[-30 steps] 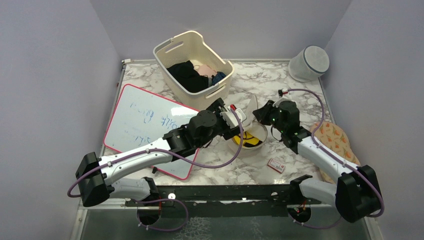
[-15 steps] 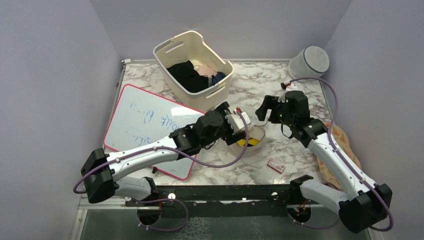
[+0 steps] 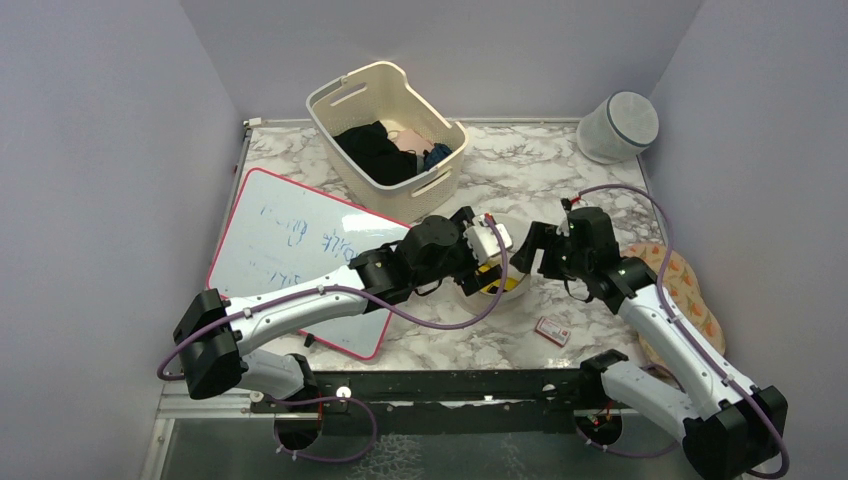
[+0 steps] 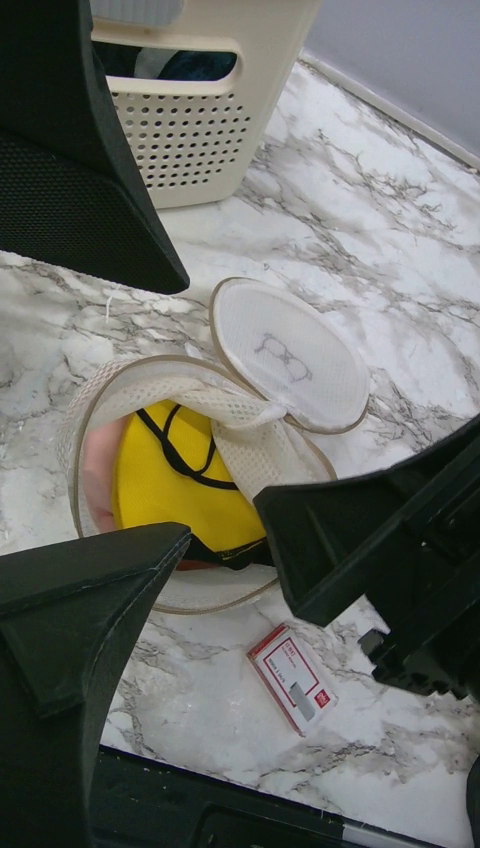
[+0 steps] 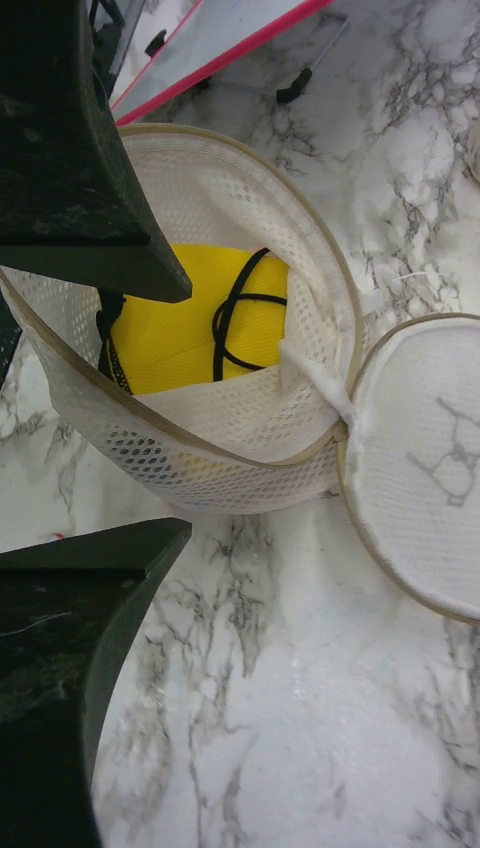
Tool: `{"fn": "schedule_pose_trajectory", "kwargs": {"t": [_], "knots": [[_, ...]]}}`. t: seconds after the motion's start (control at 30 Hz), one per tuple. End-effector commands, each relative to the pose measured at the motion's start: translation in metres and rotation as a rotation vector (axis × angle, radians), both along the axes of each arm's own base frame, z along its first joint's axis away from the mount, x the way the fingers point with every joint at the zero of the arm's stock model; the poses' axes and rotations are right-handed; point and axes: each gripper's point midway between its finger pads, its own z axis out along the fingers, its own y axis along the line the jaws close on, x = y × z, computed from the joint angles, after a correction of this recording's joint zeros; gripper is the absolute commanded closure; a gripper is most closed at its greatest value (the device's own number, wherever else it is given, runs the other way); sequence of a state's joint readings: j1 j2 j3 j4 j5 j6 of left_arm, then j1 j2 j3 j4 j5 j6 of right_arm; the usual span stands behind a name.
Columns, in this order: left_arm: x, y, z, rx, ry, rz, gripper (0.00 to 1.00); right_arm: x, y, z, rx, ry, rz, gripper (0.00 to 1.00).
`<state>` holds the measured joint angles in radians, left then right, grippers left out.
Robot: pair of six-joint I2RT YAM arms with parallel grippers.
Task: Unzip the laundry bag and remove the bra
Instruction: Pick up the bra from the laundry bag.
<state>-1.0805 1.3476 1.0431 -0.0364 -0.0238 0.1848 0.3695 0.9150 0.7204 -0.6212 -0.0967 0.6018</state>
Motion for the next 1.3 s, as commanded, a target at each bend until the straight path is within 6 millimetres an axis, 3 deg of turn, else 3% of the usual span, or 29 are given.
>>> {"fn": "schedule_pose_trajectory", "kwargs": {"t": [0.0,0.07,0.17,0.33,0.5,0.6,0.77,1.1,1.23,1.27], "knots": [[-0.002,-0.002,-0.002,-0.012,0.015,0.010,0.24,-0.032,0.016,-0.018,0.155,0.122,-0.002,0.27],[-0.005,-0.008,0.003,-0.028,0.037,0.018,0.30,-0.038,0.025,-0.014,0.213,0.079,0.061,0.29],[-0.011,-0.019,0.010,-0.119,0.146,0.053,0.33,-0.041,0.022,-0.004,0.227,-0.009,0.075,0.32],[-0.026,-0.044,0.002,-0.203,0.432,0.125,0.39,-0.047,0.025,0.013,0.265,-0.149,0.143,0.37],[-0.036,-0.058,-0.023,-0.145,0.494,0.254,0.43,-0.054,0.035,-0.005,0.313,-0.113,0.189,0.46],[-0.040,-0.061,-0.026,-0.089,0.460,0.323,0.44,-0.060,0.036,-0.018,0.318,-0.080,0.199,0.52],[-0.048,-0.058,-0.038,-0.043,0.453,0.389,0.46,-0.070,0.036,-0.021,0.343,-0.112,0.225,0.60],[-0.044,-0.028,-0.078,0.172,0.376,0.460,0.50,-0.080,0.036,-0.042,0.345,-0.052,0.228,0.77],[-0.044,-0.022,-0.089,0.222,0.359,0.457,0.48,-0.083,0.037,-0.055,0.341,-0.010,0.234,0.78],[-0.044,-0.022,-0.101,0.254,0.357,0.462,0.48,-0.084,0.036,-0.058,0.339,-0.003,0.234,0.78]]}}
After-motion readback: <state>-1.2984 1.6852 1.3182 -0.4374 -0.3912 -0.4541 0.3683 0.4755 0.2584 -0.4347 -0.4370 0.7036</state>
